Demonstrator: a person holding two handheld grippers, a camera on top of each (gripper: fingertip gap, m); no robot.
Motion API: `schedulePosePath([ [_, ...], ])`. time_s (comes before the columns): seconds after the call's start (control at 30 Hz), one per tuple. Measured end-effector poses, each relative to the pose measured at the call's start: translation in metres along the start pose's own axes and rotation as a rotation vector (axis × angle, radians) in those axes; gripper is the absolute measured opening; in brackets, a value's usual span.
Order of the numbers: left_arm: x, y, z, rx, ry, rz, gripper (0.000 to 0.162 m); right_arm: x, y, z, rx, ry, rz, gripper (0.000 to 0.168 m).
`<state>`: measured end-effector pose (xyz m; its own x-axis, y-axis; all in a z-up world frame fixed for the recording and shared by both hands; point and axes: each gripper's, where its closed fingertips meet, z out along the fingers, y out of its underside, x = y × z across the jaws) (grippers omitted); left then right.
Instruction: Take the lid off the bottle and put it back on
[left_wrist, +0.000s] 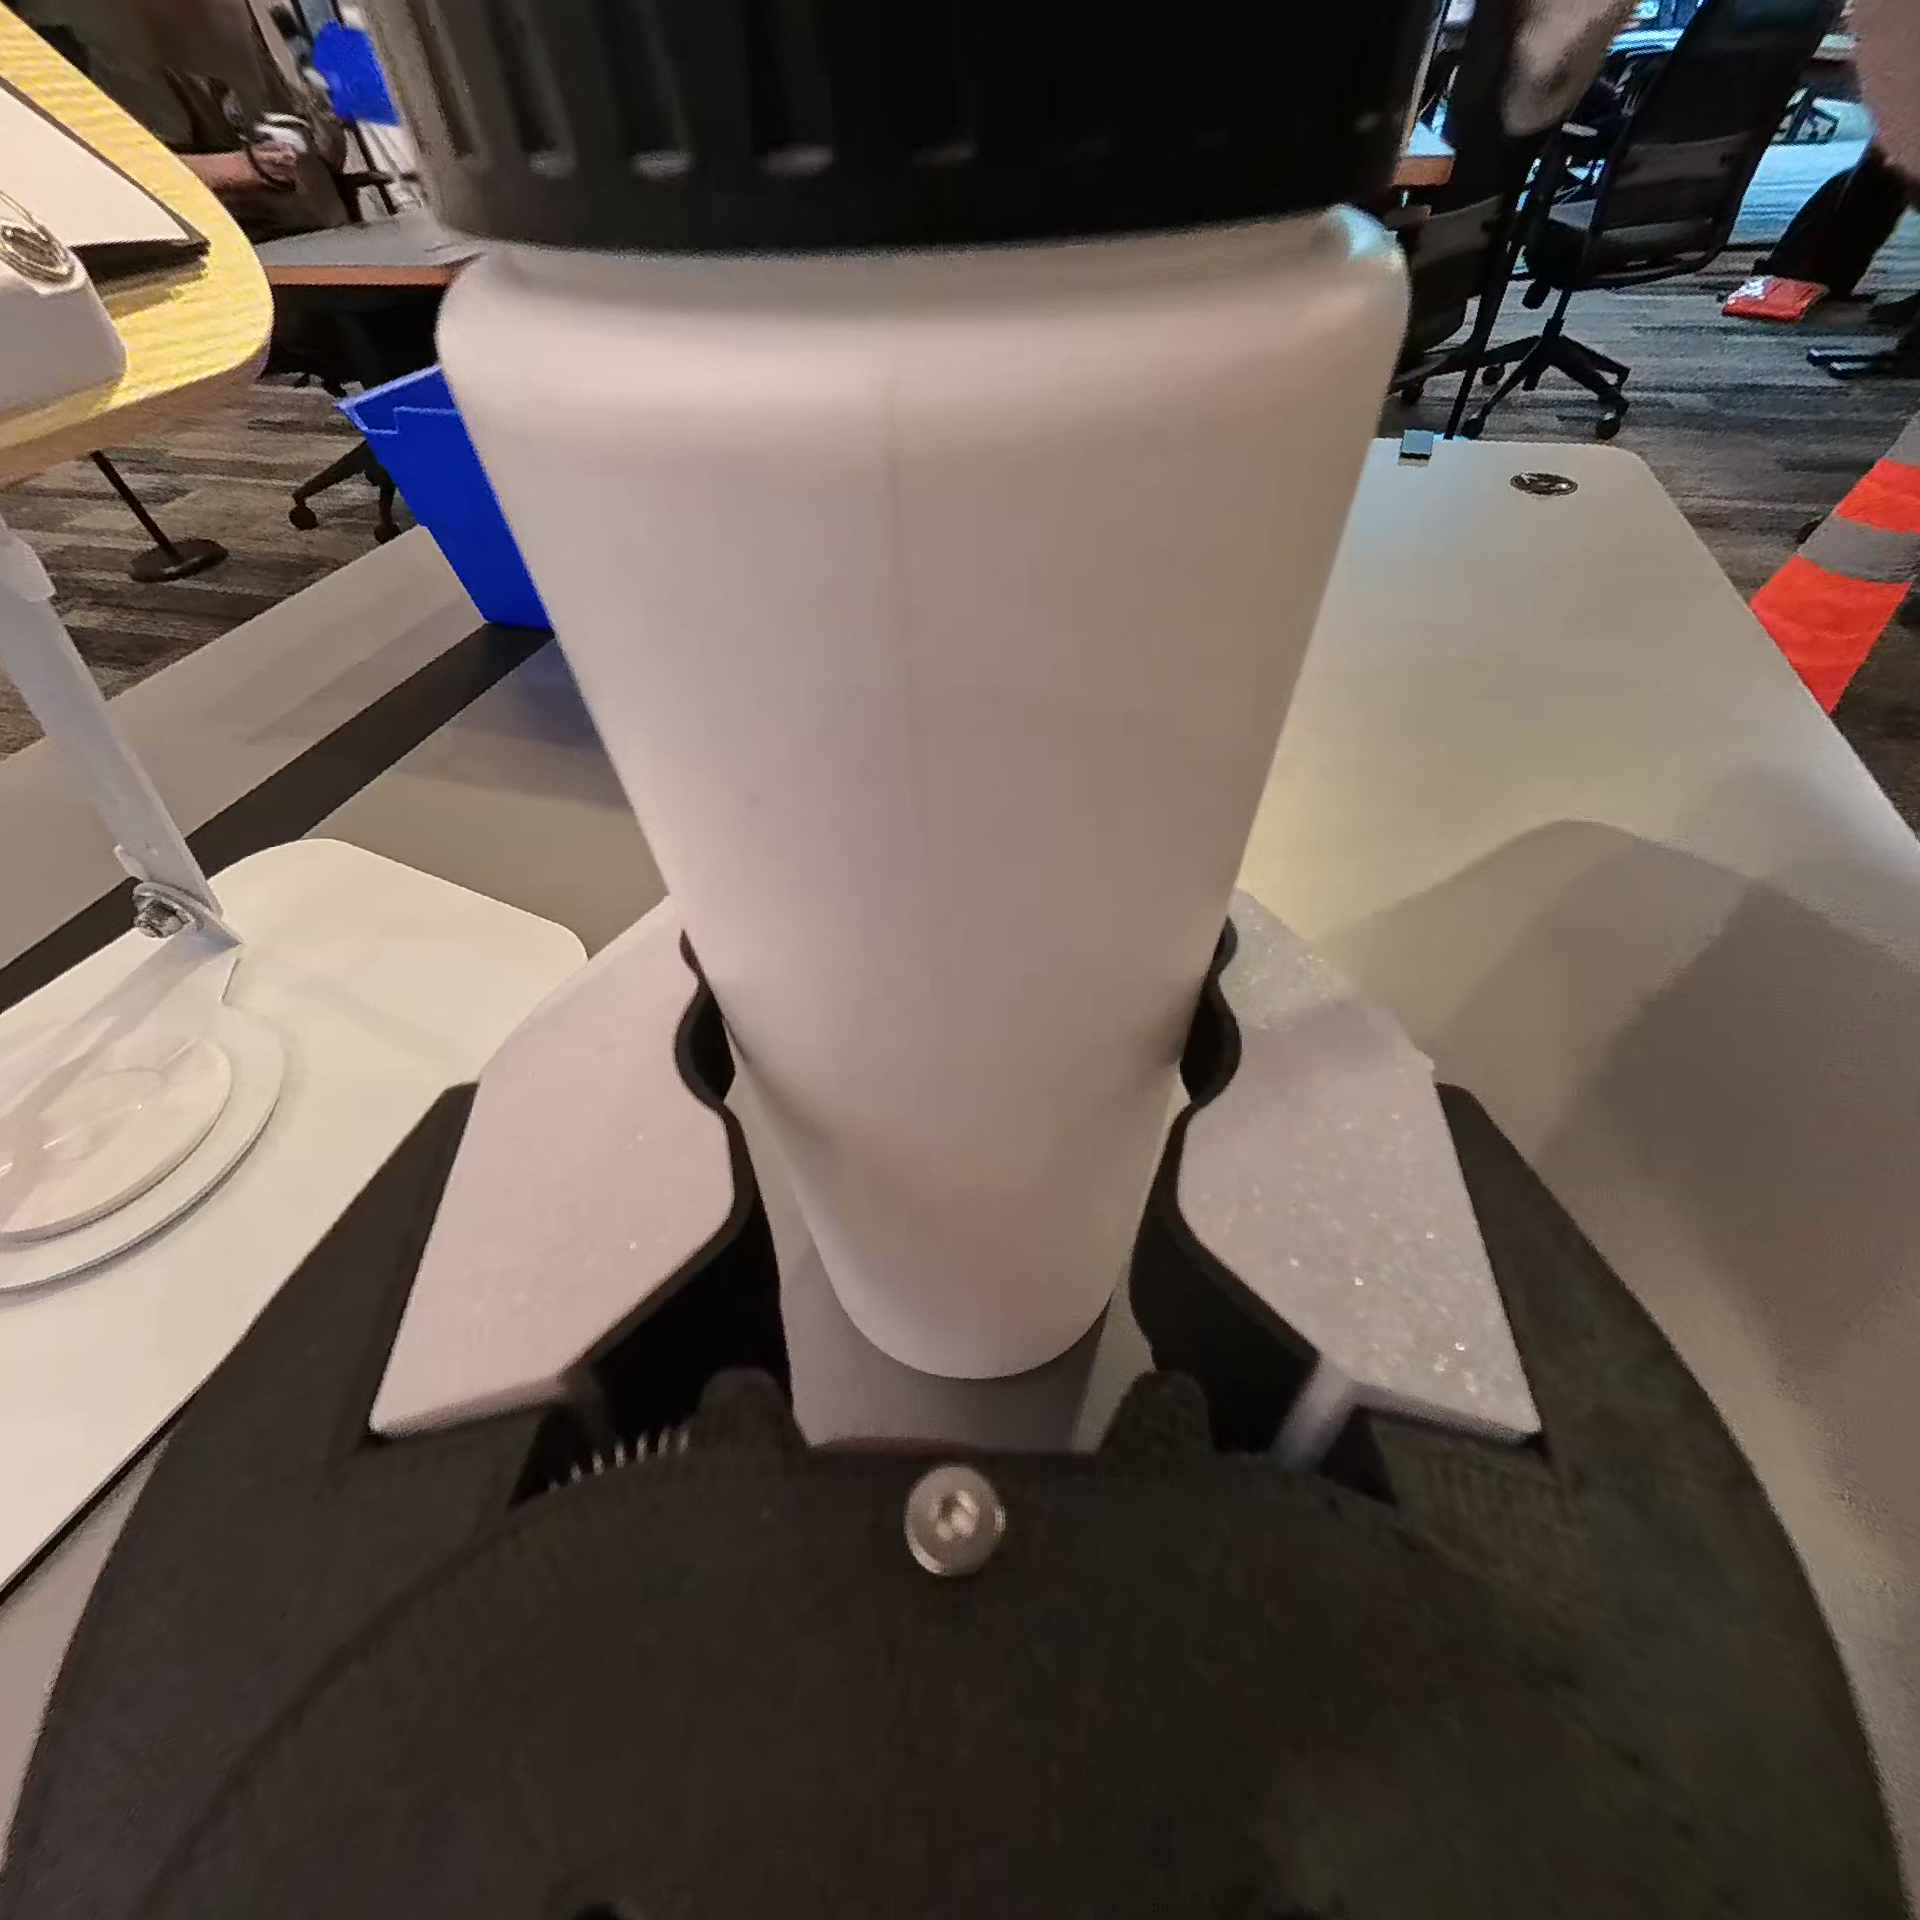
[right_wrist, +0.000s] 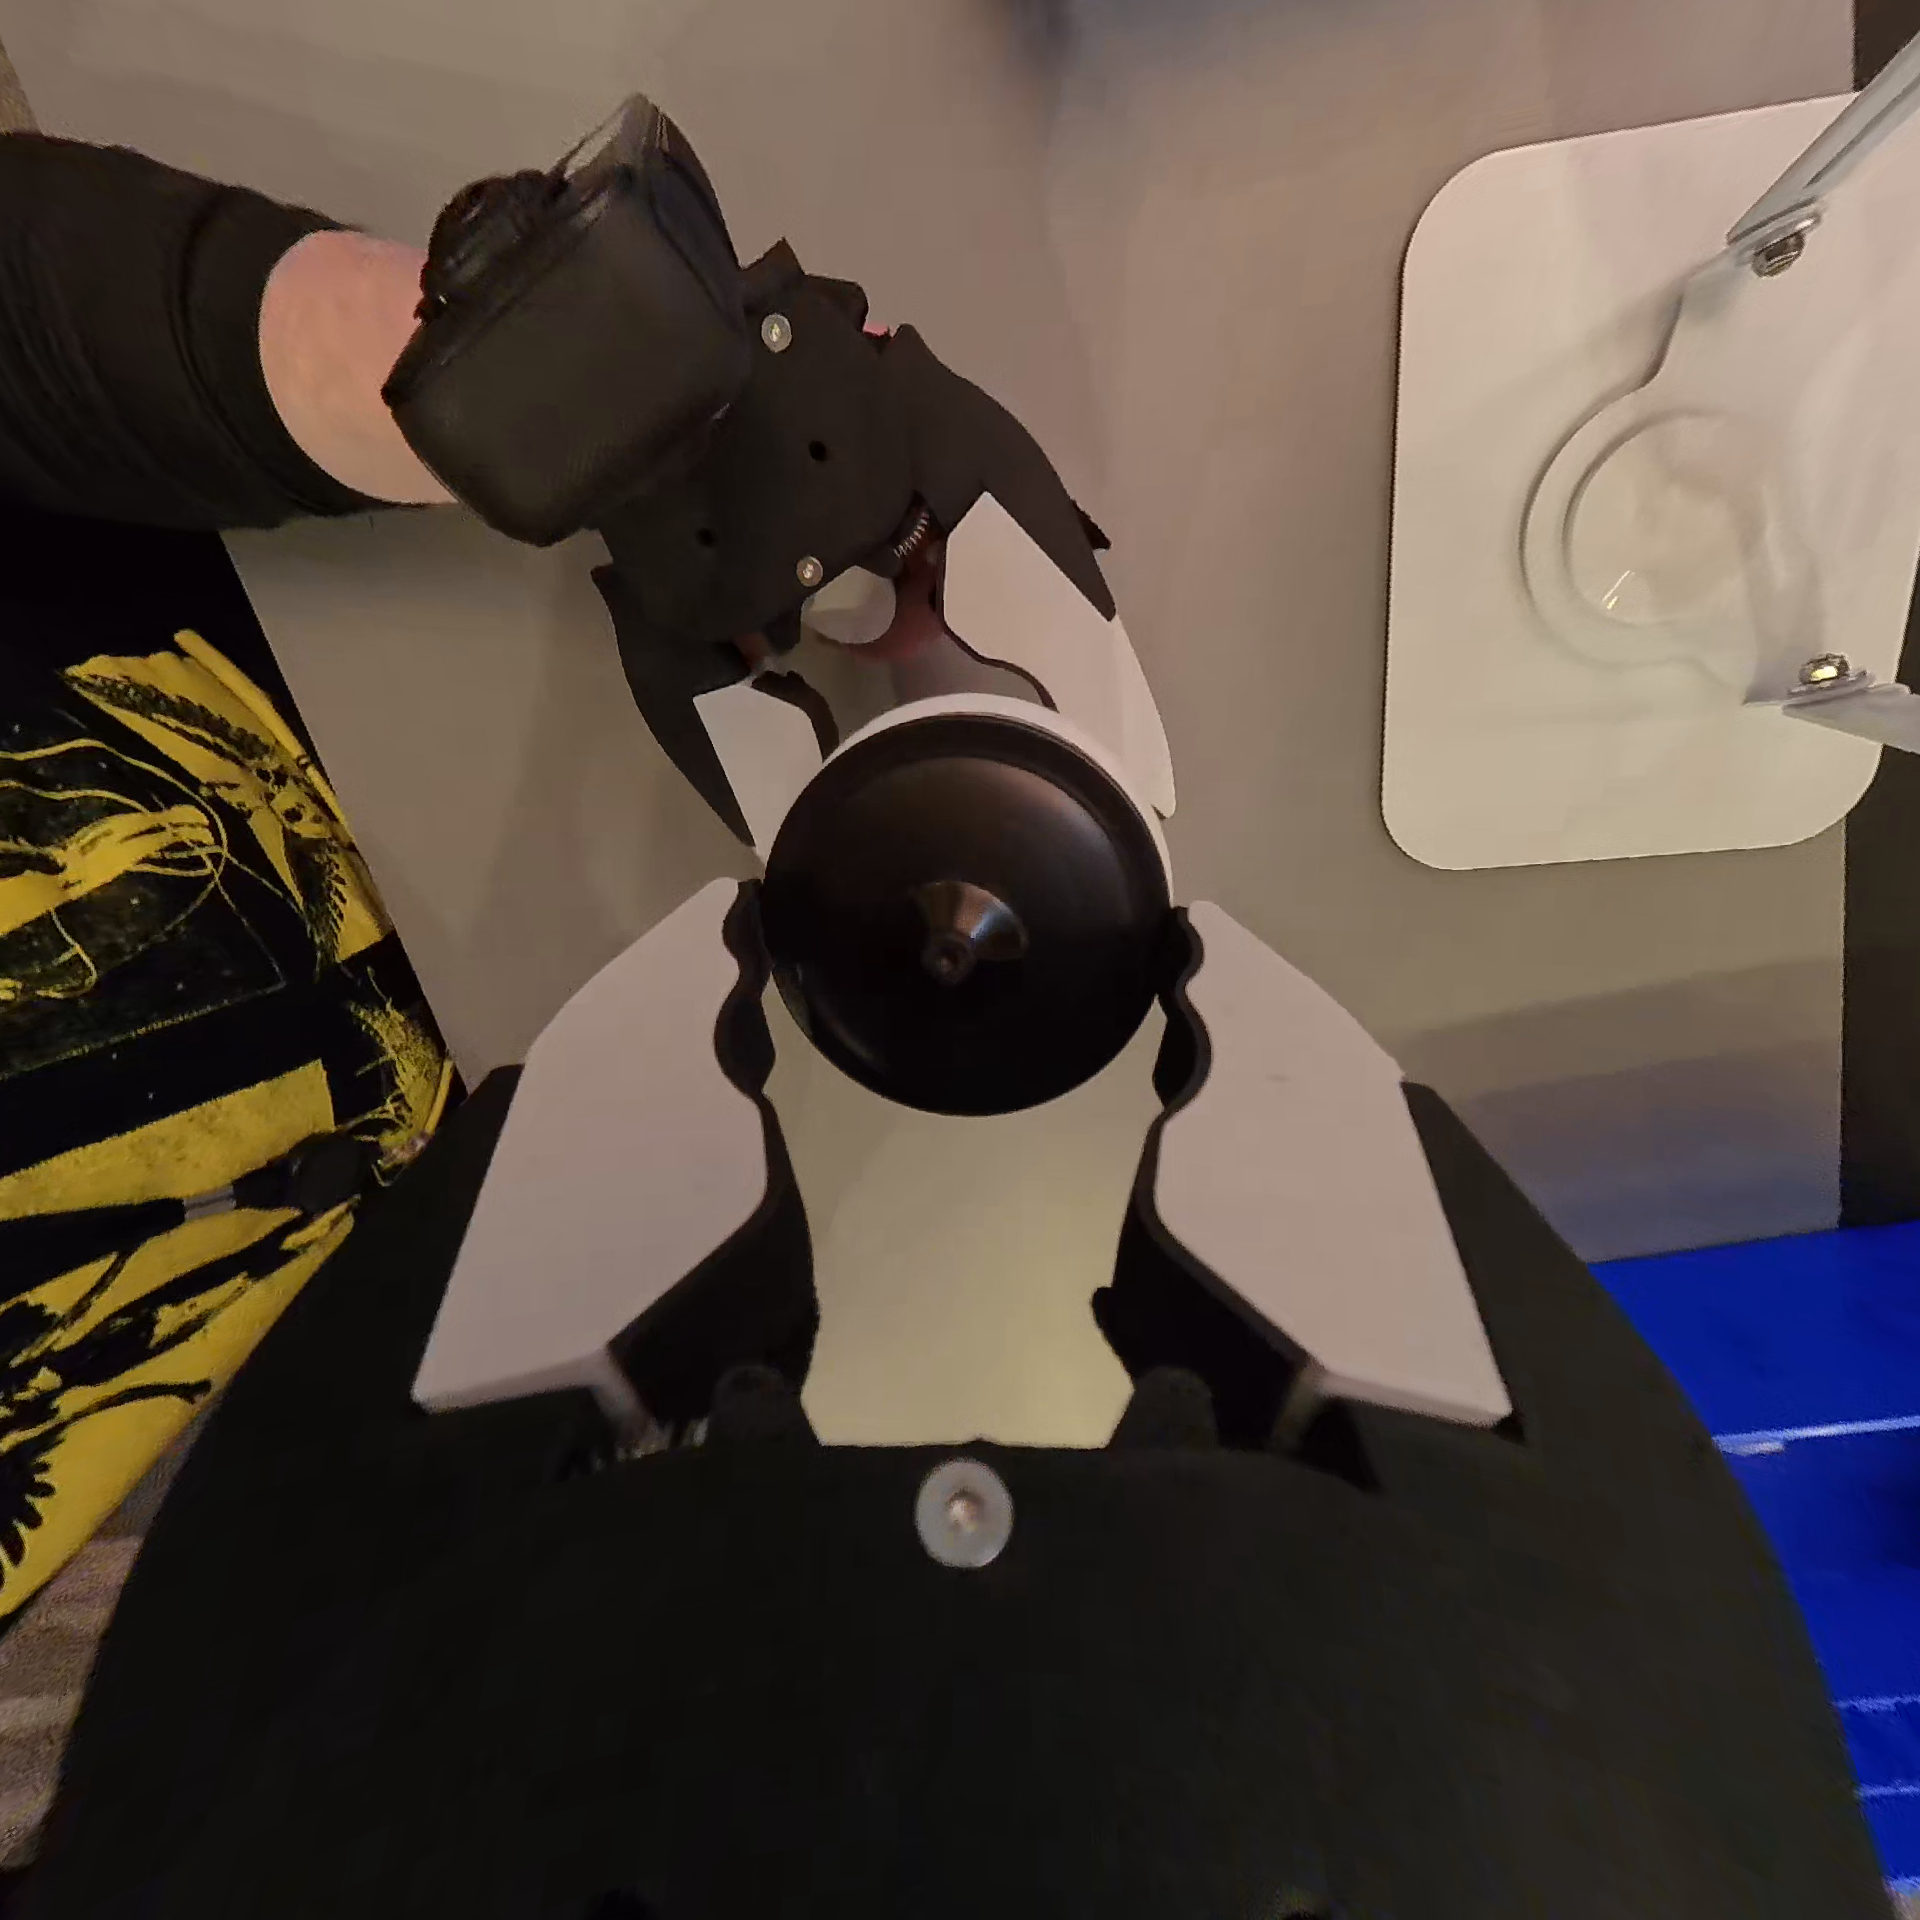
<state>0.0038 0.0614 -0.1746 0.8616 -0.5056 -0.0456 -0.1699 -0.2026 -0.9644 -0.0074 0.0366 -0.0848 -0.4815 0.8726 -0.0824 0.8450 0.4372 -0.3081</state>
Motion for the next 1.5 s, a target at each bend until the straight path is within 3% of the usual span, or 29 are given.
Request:
schedulePosePath([
  [0.23,0.000,0.001,0.000,-0.004,0.005,-0.005,0.086,0.001,0.003,0.000,-0.100,-0.055,-0.189,0.073],
  [0.57,-0.002,0.000,0.002,-0.002,0.005,-0.005,0.086,0.011,0.008,-0.004,-0.494,-0.057,-0.811,0.073],
  [0.67,-0.002,0.000,0.002,-0.002,0.007,-0.009,0.086,0.011,0.007,-0.005,-0.560,0.006,-0.754,0.074],
  [0.83,-0.002,0.000,0.003,-0.003,0.004,-0.005,0.087,0.005,0.004,-0.006,-0.384,0.022,-0.305,0.072],
  [0.93,-0.001,0.000,0.003,-0.002,0.007,-0.004,0.087,0.004,0.004,-0.004,-0.306,0.035,-0.203,0.073],
  [1.1,-0.002,0.000,0.003,-0.003,0.004,-0.008,0.086,0.006,0.005,-0.005,-0.375,0.026,-0.327,0.072],
  [1.3,-0.005,0.002,0.002,-0.004,-0.006,-0.007,0.085,0.012,0.005,-0.007,-0.562,0.069,-0.814,0.071],
  [1.5,-0.005,0.001,0.002,-0.001,0.004,-0.014,0.085,0.013,0.004,-0.006,-0.562,0.078,-0.800,0.072],
])
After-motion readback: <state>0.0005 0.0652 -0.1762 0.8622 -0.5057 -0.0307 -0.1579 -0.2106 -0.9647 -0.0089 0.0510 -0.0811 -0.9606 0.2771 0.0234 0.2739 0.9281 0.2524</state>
